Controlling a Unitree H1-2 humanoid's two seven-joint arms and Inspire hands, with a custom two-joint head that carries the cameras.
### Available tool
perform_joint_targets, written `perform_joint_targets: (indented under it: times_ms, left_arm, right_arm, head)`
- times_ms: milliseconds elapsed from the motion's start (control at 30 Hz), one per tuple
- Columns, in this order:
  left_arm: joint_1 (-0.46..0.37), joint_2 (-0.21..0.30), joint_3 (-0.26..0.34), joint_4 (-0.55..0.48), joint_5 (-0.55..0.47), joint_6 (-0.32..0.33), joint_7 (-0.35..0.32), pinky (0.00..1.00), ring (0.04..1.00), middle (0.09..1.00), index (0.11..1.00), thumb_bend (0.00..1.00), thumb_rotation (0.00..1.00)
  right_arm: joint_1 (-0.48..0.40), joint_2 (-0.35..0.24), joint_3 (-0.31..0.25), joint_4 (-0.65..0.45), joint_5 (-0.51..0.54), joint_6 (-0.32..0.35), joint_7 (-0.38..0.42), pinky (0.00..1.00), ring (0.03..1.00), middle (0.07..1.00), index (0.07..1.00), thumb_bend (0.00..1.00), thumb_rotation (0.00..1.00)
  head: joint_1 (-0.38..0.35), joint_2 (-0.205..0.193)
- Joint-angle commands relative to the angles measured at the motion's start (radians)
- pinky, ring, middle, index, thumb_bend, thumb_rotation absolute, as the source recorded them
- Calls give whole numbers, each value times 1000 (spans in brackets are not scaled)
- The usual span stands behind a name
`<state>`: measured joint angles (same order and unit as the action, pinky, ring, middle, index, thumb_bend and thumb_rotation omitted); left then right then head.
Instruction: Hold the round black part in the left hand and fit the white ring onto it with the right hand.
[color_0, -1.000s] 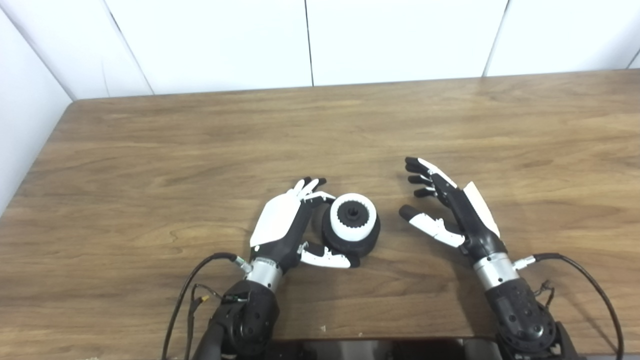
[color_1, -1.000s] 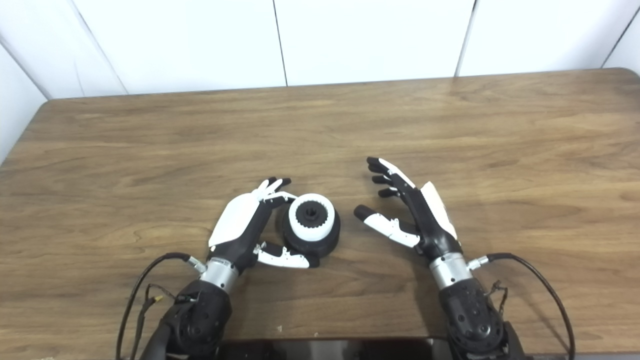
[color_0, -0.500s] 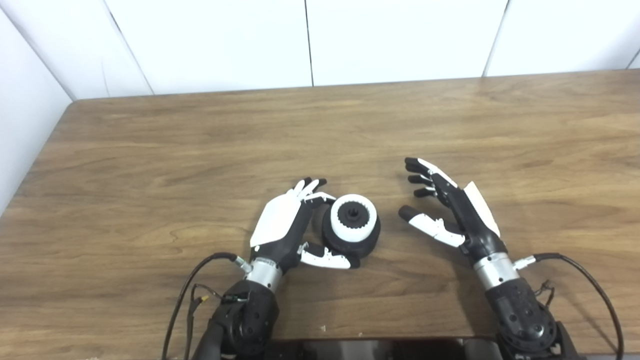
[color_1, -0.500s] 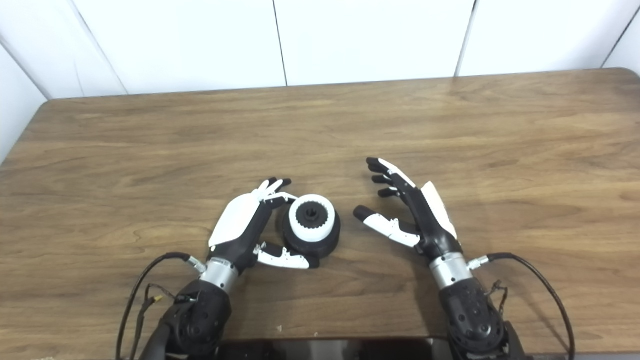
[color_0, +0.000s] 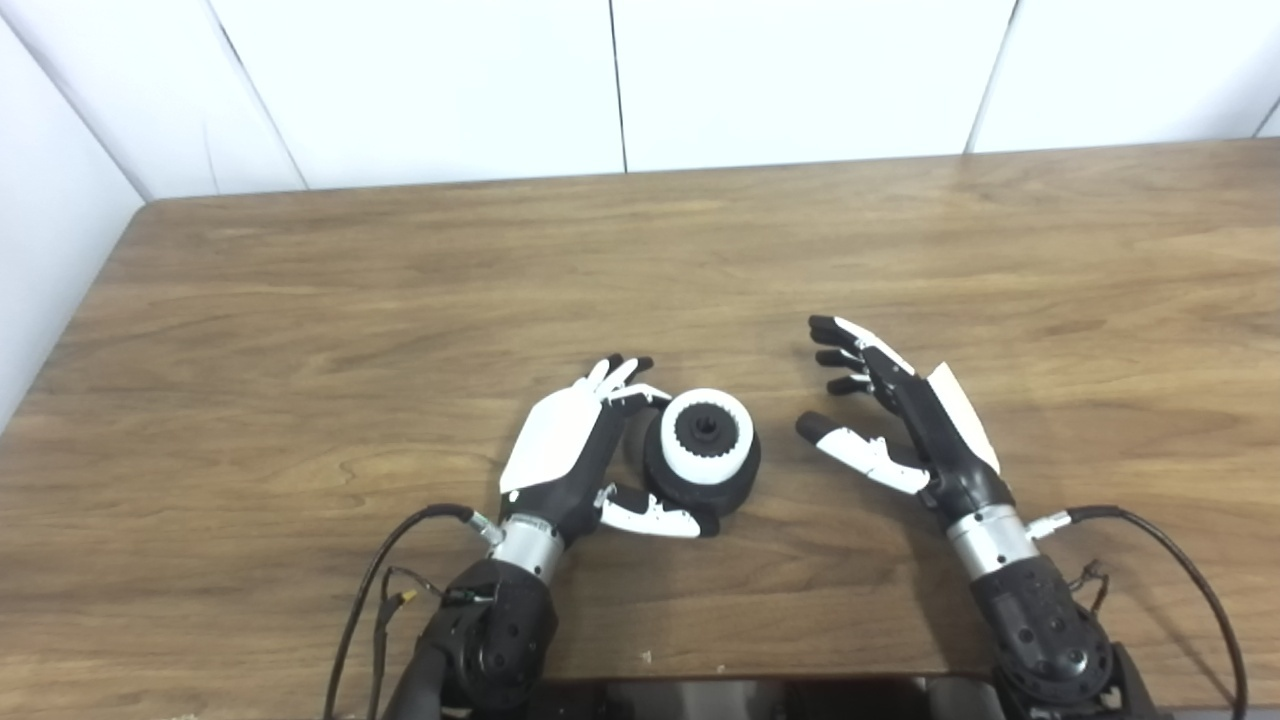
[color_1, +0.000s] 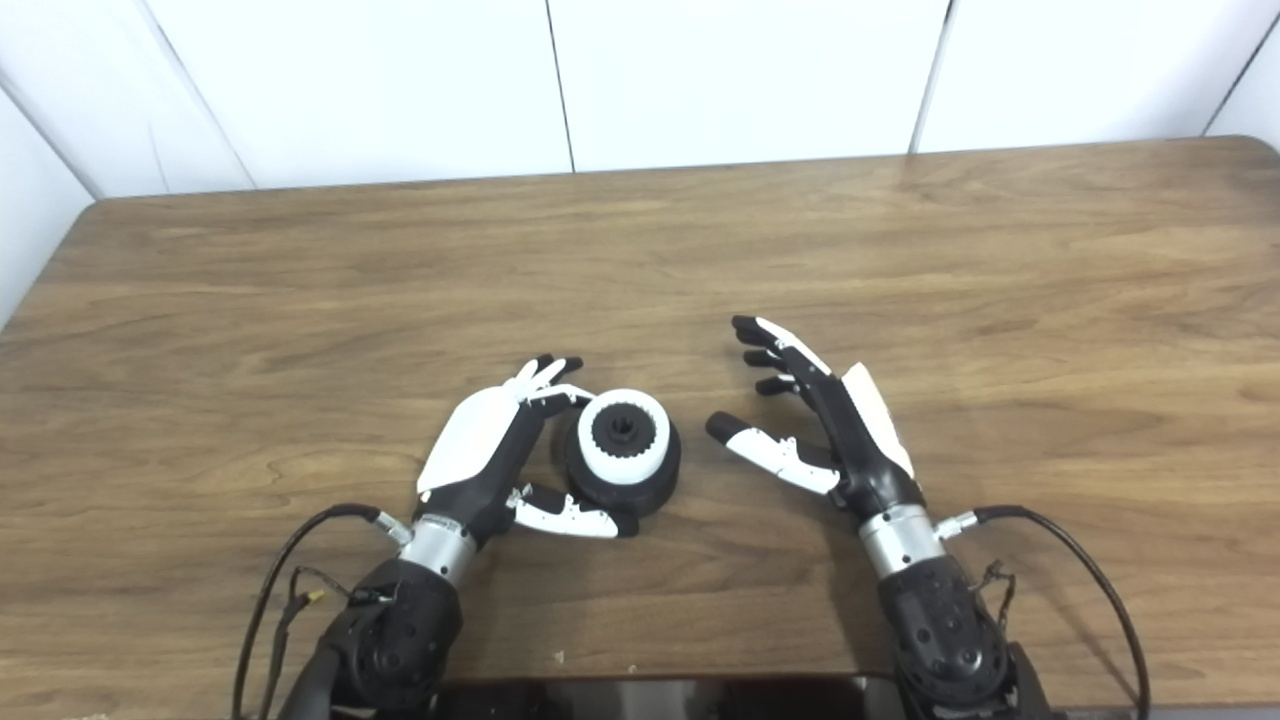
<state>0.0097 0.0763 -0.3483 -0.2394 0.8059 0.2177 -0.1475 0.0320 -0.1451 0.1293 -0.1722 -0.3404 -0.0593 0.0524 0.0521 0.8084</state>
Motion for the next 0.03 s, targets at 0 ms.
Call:
perform_joint_targets:
  times_ms: [0]
  left_arm:
    - [-23, 4, 2, -14, -5, -3, 2, 965, 1000, 953, 609, 890, 331]
  right_arm:
    - [-14, 6, -1, -9, 1, -31, -15, 713, 814, 858, 858, 717, 713]
  head:
    - [1, 2]
